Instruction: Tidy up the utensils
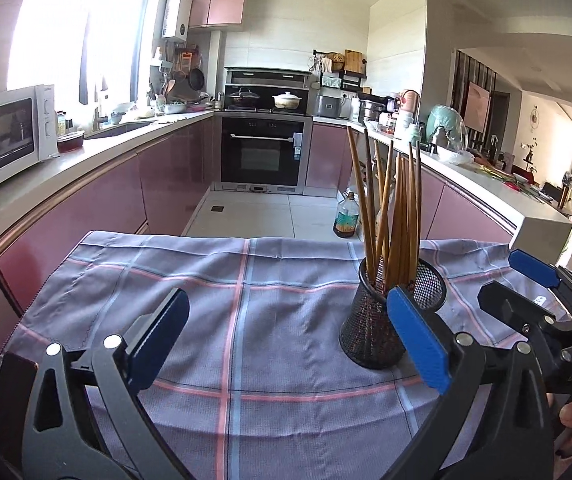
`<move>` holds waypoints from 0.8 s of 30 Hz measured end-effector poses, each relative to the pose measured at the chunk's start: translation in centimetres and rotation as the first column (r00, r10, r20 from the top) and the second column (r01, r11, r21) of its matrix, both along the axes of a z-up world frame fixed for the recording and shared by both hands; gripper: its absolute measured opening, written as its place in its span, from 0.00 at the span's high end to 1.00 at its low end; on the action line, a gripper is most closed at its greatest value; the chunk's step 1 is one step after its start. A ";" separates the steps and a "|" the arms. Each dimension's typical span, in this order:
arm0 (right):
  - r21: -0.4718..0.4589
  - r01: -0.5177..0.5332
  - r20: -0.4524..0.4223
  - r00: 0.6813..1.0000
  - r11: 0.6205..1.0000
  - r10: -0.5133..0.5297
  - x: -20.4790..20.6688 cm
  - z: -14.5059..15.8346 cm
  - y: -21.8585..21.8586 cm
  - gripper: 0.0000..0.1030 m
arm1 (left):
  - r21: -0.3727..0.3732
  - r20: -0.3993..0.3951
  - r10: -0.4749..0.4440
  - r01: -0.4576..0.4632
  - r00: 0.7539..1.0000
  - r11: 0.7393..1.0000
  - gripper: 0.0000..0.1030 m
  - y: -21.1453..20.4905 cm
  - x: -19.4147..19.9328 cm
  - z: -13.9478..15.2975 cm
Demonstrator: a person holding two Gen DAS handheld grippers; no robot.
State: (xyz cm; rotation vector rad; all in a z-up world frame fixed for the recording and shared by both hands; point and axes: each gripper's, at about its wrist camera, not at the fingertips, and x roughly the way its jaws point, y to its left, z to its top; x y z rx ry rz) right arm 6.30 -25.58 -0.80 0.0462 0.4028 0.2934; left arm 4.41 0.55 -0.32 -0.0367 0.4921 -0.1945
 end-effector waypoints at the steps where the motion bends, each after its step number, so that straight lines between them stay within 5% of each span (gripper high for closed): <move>1: 0.003 0.002 0.016 1.000 1.000 -0.002 -0.4 -0.1 0.1 0.06 | 0.004 0.010 0.005 -0.006 1.000 1.000 0.05 0.1 -0.5 0.0; 13: 0.021 0.029 0.096 0.995 0.999 -0.031 -3.5 -0.4 0.2 0.06 | 0.026 0.130 0.083 -0.087 0.988 0.996 0.05 0.4 -5.4 1.8; 24: 0.029 0.027 0.121 0.992 0.999 -0.030 -4.6 -0.1 0.4 0.06 | 0.019 0.159 0.104 -0.108 0.982 0.994 0.05 0.3 -6.4 2.5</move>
